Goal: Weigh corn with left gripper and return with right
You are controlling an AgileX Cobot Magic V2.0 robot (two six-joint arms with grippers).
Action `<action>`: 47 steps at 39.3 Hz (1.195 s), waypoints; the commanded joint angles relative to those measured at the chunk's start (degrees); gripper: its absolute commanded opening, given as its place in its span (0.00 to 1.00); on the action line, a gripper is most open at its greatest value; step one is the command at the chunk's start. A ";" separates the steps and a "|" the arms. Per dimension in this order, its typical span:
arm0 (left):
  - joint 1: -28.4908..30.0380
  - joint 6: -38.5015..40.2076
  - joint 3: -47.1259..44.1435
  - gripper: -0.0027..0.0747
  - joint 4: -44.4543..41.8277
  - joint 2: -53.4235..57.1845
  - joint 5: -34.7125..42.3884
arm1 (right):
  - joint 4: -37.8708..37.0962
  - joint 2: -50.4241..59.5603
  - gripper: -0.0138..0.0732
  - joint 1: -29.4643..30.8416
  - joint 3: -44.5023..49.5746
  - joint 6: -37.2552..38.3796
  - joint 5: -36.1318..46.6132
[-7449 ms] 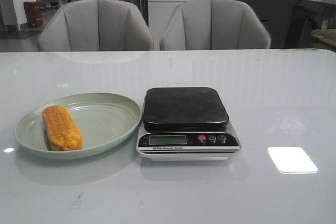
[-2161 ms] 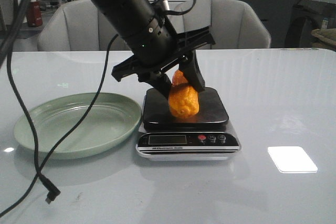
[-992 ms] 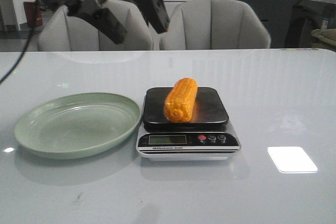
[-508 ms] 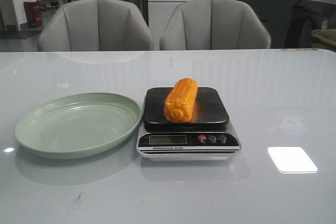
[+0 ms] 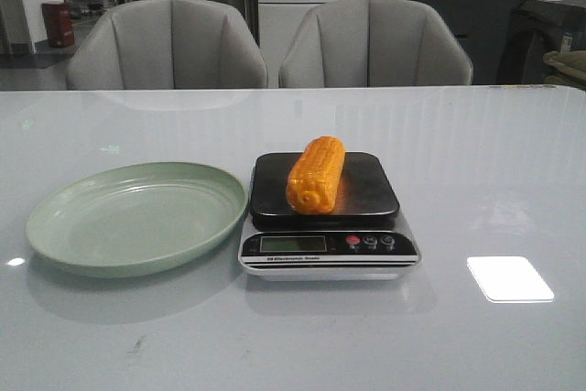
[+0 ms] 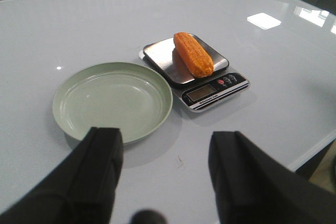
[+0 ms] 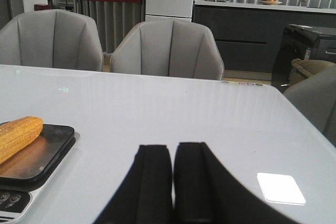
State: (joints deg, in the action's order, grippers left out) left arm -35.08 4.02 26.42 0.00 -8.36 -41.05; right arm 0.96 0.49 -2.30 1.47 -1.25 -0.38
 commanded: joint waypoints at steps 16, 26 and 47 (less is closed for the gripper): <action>-0.35 -0.17 -2.33 0.20 -1.24 9.67 6.64 | -0.51 1.14 0.37 0.44 0.60 -0.04 4.33; -0.35 -0.17 -2.33 0.20 -1.24 9.67 6.64 | -0.39 1.09 0.37 0.44 0.60 -0.04 12.78; -0.35 -0.17 -2.33 0.20 -1.24 9.67 6.64 | 2.40 -17.06 0.37 0.35 -19.59 0.80 -2.56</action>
State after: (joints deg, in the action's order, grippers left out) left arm -35.08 3.93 22.83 -1.31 0.41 -38.85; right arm 3.31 -12.33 -2.30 -13.13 -0.53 -1.45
